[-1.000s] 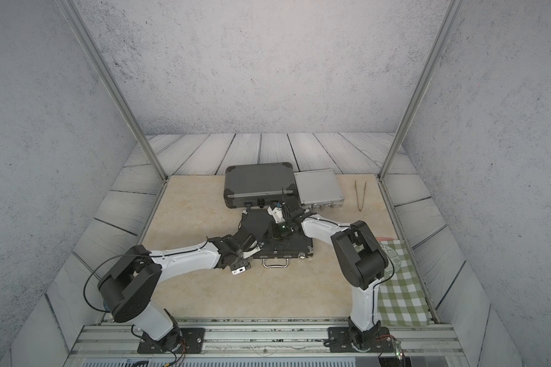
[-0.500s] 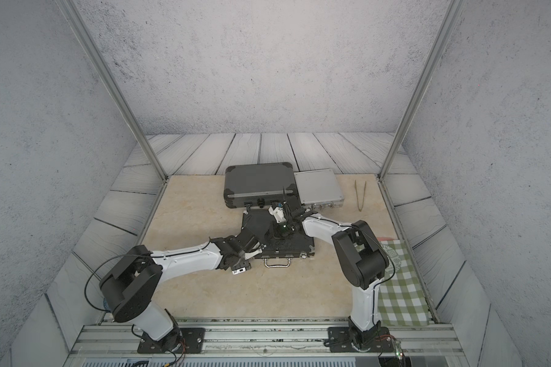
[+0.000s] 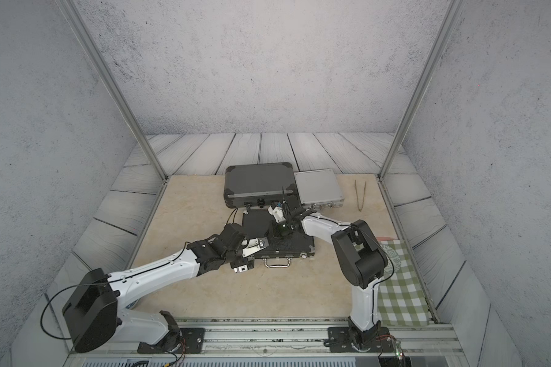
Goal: Close the poker set cases
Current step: Fasten the fastener on the poker set case.
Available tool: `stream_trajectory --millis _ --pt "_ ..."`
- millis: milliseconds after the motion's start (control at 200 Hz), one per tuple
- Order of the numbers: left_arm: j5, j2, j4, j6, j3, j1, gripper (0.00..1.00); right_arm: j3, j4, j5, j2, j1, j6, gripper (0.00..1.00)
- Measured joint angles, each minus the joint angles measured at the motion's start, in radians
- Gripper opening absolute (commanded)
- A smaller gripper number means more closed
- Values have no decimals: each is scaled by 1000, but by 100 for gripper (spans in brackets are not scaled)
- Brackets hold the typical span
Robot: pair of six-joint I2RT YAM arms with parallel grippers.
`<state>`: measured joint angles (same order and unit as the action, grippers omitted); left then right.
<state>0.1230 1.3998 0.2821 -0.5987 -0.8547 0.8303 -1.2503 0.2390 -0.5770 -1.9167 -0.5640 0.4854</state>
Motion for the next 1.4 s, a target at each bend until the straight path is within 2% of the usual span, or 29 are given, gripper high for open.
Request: stream_trajectory --millis 440,891,1056,1226,1401 --pt "68 182 -114 -76 -1 21 99 -3 4 -3 -3 0 0 4" --pt "144 264 -200 -94 -18 22 91 -6 9 -2 -4 0 -11 4" --pt "135 260 -162 -99 -34 21 91 -8 13 -1 -4 0 -17 4" --pt "73 220 -27 -111 -68 6 92 -10 14 -1 -5 0 -18 4" --pt "83 215 -5 -120 -74 3 92 -11 15 -1 -5 0 -18 4"
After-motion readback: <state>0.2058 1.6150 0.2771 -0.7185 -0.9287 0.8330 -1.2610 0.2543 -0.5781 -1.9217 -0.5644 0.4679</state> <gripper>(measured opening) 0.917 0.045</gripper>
